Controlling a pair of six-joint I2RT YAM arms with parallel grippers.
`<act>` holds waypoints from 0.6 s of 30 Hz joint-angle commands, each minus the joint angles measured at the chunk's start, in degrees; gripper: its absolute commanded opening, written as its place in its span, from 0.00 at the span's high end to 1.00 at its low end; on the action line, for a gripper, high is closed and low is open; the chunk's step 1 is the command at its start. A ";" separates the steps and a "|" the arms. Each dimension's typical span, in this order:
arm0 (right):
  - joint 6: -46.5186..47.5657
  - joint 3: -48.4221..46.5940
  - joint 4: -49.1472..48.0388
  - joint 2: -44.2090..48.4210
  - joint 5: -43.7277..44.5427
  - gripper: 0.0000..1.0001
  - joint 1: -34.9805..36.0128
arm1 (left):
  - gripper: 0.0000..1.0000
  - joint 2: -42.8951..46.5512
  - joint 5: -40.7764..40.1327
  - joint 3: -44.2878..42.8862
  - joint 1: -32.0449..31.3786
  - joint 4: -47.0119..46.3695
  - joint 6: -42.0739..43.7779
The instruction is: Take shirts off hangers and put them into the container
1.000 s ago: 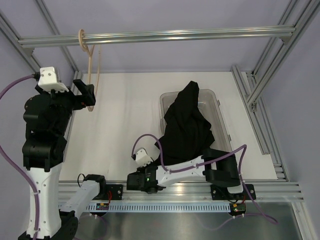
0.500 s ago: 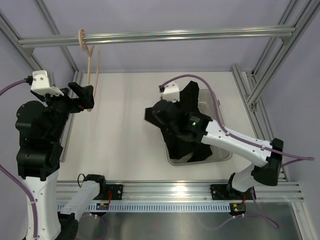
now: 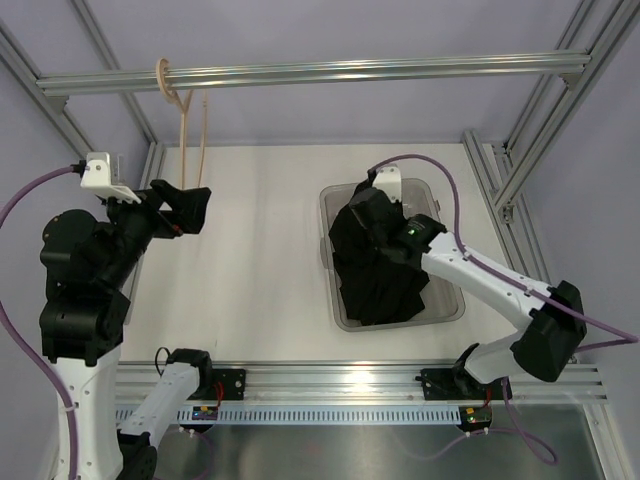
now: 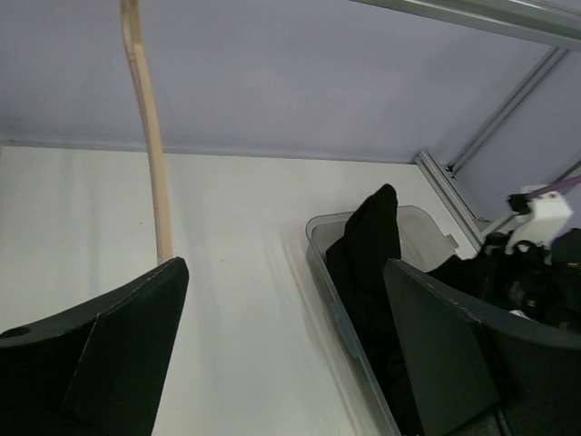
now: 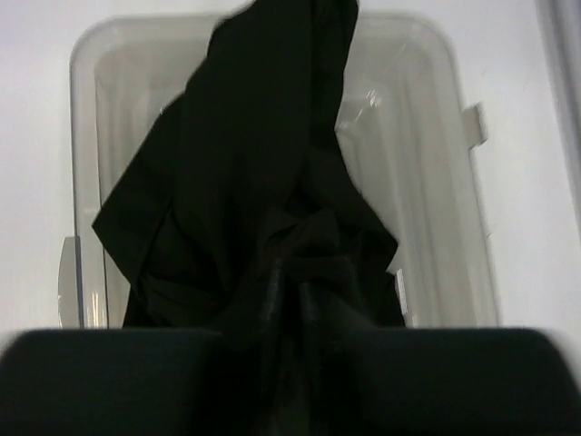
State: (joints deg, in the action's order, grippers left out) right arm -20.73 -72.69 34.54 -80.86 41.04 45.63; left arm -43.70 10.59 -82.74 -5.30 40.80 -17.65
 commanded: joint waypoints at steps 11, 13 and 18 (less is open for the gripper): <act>-2.91 1.85 -1.42 -0.09 -2.19 0.01 -0.19 | 0.01 0.11 10.23 -5.84 0.03 0.69 0.95; -2.47 0.27 -0.71 2.10 -1.84 0.01 -0.19 | 0.01 0.20 13.12 -5.77 0.03 -0.01 0.25; 0.07 -0.18 -0.27 7.46 -0.52 0.01 -0.19 | 0.01 2.04 16.92 -2.52 0.03 -2.56 -1.42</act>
State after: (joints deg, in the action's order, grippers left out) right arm -22.94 -70.83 33.45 -77.52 37.67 45.63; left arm -42.44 22.48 -86.06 -5.30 41.28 -18.06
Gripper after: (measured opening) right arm 0.992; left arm 0.984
